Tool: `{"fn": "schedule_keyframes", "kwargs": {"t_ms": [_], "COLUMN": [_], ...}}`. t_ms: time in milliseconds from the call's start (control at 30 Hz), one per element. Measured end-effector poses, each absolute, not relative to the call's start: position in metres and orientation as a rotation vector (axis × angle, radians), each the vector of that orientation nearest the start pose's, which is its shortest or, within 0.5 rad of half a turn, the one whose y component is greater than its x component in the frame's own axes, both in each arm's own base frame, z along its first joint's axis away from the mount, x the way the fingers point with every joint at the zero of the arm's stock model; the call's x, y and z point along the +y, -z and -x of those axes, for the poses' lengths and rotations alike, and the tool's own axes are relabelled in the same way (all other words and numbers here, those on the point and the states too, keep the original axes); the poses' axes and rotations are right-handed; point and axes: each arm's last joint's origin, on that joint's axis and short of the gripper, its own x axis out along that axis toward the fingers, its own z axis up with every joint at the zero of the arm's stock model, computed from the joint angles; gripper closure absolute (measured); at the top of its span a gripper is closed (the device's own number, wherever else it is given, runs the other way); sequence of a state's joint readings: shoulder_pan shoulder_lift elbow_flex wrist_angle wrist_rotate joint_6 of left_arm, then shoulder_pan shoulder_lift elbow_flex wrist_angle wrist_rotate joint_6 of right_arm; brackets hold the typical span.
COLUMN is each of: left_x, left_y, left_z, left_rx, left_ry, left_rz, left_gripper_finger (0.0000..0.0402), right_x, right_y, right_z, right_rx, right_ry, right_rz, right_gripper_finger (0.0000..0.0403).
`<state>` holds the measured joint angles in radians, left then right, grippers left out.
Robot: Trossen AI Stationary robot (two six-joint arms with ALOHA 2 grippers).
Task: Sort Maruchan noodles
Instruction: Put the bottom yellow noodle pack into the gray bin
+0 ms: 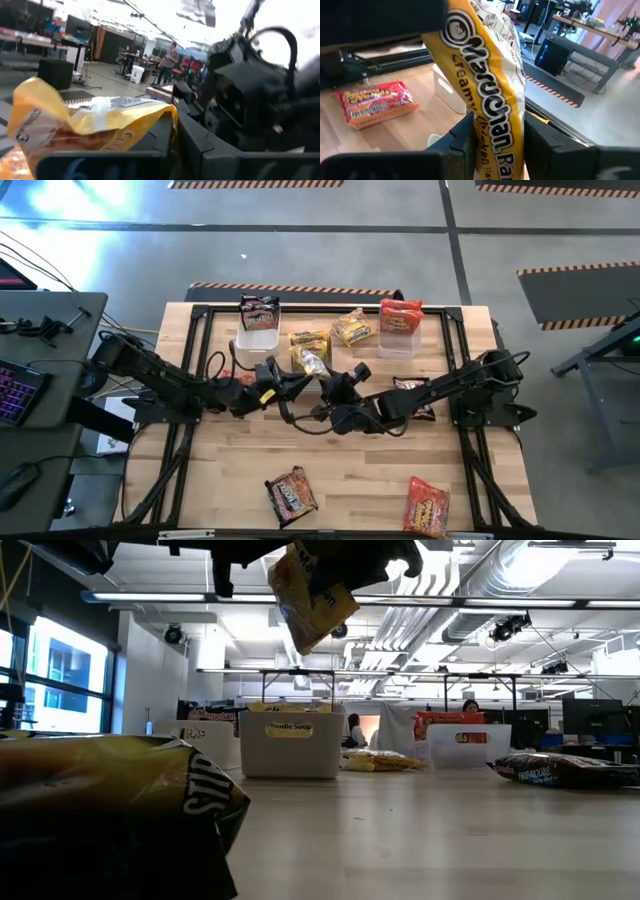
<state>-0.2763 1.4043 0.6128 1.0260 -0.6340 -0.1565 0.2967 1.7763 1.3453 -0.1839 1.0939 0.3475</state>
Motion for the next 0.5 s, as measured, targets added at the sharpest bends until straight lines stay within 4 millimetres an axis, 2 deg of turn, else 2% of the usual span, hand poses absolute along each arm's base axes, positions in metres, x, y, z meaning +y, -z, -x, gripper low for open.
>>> {"fn": "schedule_keyframes", "kwargs": {"t_ms": [133, 300, 400, 500], "left_x": [-0.066, -0.073, -0.077, -0.079], "left_y": [-0.257, -0.265, -0.254, -0.237], "left_z": [-0.266, -0.245, -0.231, -0.216], "left_rx": [-0.170, -0.068, -0.039, -0.026], "left_ry": [-0.330, -0.302, -0.265, -0.239], "left_rz": [0.163, 0.130, 0.122, 0.144], "left_gripper_finger": [0.0349, 0.0299, 0.0277, 0.0266], "right_x": [0.089, 0.081, 0.068, 0.045], "right_y": [-0.274, -0.289, -0.297, -0.301], "right_z": [-0.380, -0.383, -0.387, -0.389], "right_rx": [0.366, 0.451, 0.545, 0.682], "right_ry": [0.824, 0.769, 0.676, 0.531], "right_rz": [0.150, 0.234, 0.264, 0.254], "right_gripper_finger": [0.0306, 0.0307, 0.0307, 0.0308]}}
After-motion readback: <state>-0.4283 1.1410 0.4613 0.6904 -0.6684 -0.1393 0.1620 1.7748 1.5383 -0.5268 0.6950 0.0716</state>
